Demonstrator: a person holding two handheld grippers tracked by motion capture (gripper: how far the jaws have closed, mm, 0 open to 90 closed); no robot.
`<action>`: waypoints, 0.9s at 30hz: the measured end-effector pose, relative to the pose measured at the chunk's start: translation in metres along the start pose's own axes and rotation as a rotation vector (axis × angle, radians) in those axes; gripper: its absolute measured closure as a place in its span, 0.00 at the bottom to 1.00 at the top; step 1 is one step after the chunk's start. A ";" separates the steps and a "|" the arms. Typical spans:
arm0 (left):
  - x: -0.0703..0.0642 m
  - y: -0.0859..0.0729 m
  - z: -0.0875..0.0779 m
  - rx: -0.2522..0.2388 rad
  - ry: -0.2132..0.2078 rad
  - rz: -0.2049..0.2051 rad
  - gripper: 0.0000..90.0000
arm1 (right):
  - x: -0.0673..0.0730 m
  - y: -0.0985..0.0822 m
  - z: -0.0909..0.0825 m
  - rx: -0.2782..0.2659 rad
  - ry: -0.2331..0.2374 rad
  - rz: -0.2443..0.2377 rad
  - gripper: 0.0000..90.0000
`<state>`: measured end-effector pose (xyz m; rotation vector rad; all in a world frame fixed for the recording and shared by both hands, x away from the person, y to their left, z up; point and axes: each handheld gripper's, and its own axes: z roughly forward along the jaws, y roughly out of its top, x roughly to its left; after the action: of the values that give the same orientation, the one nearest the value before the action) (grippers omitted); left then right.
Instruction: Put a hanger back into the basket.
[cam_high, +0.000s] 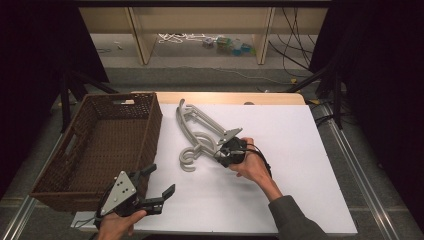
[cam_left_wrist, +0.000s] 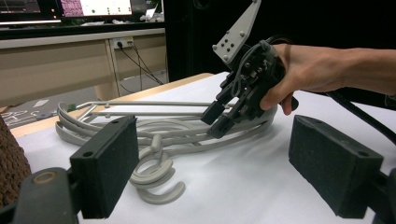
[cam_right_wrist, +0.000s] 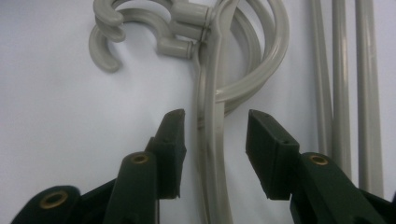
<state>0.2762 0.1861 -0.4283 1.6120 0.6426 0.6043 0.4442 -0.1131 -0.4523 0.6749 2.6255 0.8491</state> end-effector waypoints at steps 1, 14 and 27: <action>0.000 0.000 0.000 -0.001 0.000 -0.001 0.18 | 0.000 0.000 0.001 0.006 0.002 0.000 0.66; 0.000 0.001 0.000 -0.006 0.001 0.002 0.18 | -0.002 0.001 0.015 0.028 0.011 0.004 0.78; -0.001 0.001 0.000 0.001 -0.005 0.011 0.18 | -0.002 0.003 0.014 0.020 0.016 0.033 0.90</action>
<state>0.2754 0.1855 -0.4277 1.6185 0.6311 0.6084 0.4522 -0.1053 -0.4614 0.7209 2.6474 0.8417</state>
